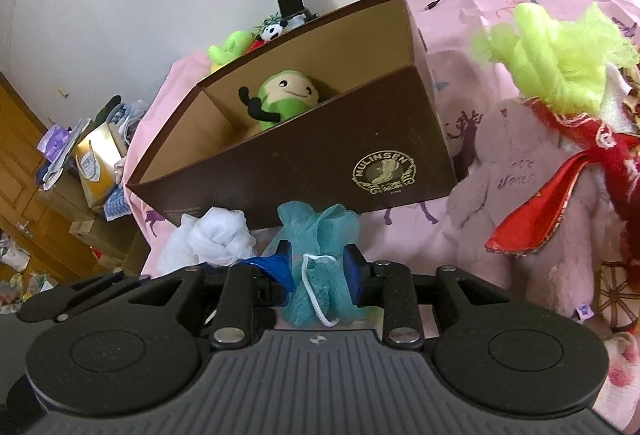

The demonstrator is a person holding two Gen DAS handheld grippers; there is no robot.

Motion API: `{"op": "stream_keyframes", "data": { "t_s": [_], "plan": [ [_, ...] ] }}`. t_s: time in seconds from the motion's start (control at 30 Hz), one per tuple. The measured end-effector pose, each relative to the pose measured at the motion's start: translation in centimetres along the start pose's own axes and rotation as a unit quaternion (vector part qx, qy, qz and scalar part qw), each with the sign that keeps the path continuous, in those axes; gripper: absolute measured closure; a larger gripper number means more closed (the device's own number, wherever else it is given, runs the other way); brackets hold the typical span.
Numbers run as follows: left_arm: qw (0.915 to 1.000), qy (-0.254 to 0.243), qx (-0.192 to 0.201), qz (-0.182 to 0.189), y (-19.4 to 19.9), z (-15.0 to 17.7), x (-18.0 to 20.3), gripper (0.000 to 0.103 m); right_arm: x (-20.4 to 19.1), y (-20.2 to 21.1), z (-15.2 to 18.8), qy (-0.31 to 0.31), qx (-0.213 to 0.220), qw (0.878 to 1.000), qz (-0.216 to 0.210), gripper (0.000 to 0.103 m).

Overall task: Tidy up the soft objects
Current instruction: 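Move the right gripper back to the teal mesh bath puff, then grasp the teal mesh bath puff with the right gripper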

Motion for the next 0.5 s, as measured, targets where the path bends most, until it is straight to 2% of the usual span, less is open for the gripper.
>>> {"op": "stream_keyframes", "data": {
  "t_s": [0.2, 0.5],
  "plan": [
    [0.999, -0.042, 0.017, -0.001, -1.8, 0.3, 0.7, 0.041, 0.2, -1.0, 0.1, 0.015, -0.017, 1.0, 0.01, 0.091],
    [0.9993, -0.02, -0.031, 0.009, -5.6, 0.7, -0.3, 0.039, 0.6, -3.1, 0.0, 0.01, -0.044, 0.999, 0.01, 0.09]
  ]
}}
Point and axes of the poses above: each gripper's, at about its wrist camera, not at the fingertips, and y roughly against the way its jaws point, x to its right, z to its underside, the point moved 9 cm from there along -y, roughly the way its jaws point, and after that the axes turned 14 degrees about y, right-handed, at the moved point
